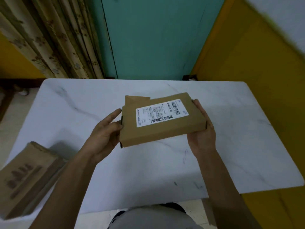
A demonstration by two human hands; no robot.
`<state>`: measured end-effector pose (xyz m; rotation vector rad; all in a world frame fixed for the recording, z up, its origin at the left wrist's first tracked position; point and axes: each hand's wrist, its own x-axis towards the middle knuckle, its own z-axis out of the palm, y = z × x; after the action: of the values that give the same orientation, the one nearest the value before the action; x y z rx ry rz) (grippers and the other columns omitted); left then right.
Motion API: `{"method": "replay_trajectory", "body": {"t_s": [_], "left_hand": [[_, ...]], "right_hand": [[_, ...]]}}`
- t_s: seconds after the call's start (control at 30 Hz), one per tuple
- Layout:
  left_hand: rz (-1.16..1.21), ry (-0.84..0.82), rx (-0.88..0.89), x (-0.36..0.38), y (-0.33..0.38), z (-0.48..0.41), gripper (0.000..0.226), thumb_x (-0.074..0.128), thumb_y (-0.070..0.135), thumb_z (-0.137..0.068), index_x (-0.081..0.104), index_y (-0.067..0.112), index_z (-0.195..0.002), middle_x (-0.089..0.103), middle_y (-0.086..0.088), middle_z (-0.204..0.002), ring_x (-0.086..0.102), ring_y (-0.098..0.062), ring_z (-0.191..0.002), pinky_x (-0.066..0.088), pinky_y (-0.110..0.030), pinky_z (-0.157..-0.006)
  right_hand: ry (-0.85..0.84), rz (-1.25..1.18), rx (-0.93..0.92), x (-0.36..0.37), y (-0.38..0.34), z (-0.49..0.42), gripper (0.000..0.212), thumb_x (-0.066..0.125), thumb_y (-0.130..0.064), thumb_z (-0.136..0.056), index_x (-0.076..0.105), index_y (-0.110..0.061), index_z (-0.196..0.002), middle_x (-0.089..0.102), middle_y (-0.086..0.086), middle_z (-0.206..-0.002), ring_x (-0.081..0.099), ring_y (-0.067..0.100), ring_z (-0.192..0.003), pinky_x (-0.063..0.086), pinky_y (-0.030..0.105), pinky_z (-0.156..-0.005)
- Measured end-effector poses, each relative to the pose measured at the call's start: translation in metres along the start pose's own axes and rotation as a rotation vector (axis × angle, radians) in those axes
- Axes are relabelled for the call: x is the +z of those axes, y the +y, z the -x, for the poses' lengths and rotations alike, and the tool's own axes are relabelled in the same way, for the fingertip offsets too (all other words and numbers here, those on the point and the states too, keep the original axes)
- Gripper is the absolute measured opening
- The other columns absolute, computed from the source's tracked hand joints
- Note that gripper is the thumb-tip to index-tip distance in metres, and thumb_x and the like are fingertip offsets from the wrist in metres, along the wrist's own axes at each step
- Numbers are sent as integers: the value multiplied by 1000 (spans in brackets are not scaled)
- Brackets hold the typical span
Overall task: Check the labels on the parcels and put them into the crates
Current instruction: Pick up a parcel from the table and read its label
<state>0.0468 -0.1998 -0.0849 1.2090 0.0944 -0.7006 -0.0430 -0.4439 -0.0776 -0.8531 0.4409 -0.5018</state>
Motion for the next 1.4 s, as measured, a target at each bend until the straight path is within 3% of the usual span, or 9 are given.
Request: {"method": "replay_trajectory", "body": {"t_s": [0.27, 0.43, 0.57, 0.73, 0.9, 1.07, 1.2, 1.3, 1.4], "left_hand": [[81, -67, -15, -28, -42, 60, 87, 68, 15, -72, 28, 44, -144, 68, 9, -118, 68, -19, -102, 58, -31, -66], [176, 53, 105, -37, -57, 83, 95, 65, 9, -74, 18, 44, -148, 57, 4, -132, 64, -23, -110, 58, -40, -70], [-35, 96, 201, -38, -58, 95, 81, 68, 6, -78, 32, 41, -141, 55, 5, -132, 61, -21, -113, 57, -47, -80], [36, 164, 88, -24, -72, 104, 57, 75, 18, -68, 54, 33, -119, 65, -7, -118, 68, -27, -99, 58, -39, -73], [-363, 490, 635, 15, -73, 111, 49, 70, -6, -78, 56, 37, -96, 67, 12, -106, 63, -8, -105, 55, -21, -76], [-843, 672, 894, 29, -79, 125, 51, 71, -12, -72, 54, 21, -107, 63, -9, -122, 48, 9, -116, 51, -10, -81], [-471, 719, 669, 43, -87, 133, 44, 72, -3, -78, 51, 32, -93, 65, 20, -101, 60, 6, -100, 51, -11, -71], [-111, 687, 519, 45, -95, 139, 34, 72, 0, -77, 51, 21, -94, 68, 6, -99, 68, -13, -91, 55, -21, -72], [149, 645, 432, 45, -100, 151, 39, 74, 15, -68, 51, 15, -98, 71, -7, -103, 69, -26, -96, 57, -29, -76]], "right_hand": [[-85, 216, 10, 19, -9, 54, 37, 33, -14, -102, 55, -7, -132, 61, 16, -130, 62, 31, -115, 52, 45, -95], [-64, 272, 98, 25, -2, 72, 47, 40, -57, -90, 57, -30, -124, 71, -2, -111, 69, 23, -101, 59, 35, -73], [-289, 692, -133, 23, 4, 75, 34, 59, -21, -92, 55, -31, -125, 68, -17, -112, 67, 10, -104, 58, 31, -77], [-401, 687, -244, 25, -21, 57, 39, 63, -13, -90, 55, -39, -119, 68, -24, -106, 67, 4, -99, 54, 16, -72], [-395, 814, -109, 18, -26, 30, 48, 56, -10, -94, 55, -53, -115, 62, -21, -124, 57, 8, -118, 49, 23, -94], [-450, 608, 6, 12, -18, 25, 53, 51, 0, -94, 61, -48, -115, 64, -18, -124, 58, 5, -118, 48, 32, -101], [-521, 647, -58, 21, -13, 17, 46, 59, -5, -92, 61, -34, -127, 61, -15, -129, 54, 2, -122, 43, 26, -104], [-559, 647, -73, 36, -7, 13, 43, 63, -9, -90, 60, -43, -117, 64, -25, -120, 55, -3, -117, 45, 25, -99], [-662, 588, -25, 59, 9, 20, 57, 64, -6, -90, 43, -28, -139, 59, -41, -106, 56, -15, -106, 49, 9, -80]]}}
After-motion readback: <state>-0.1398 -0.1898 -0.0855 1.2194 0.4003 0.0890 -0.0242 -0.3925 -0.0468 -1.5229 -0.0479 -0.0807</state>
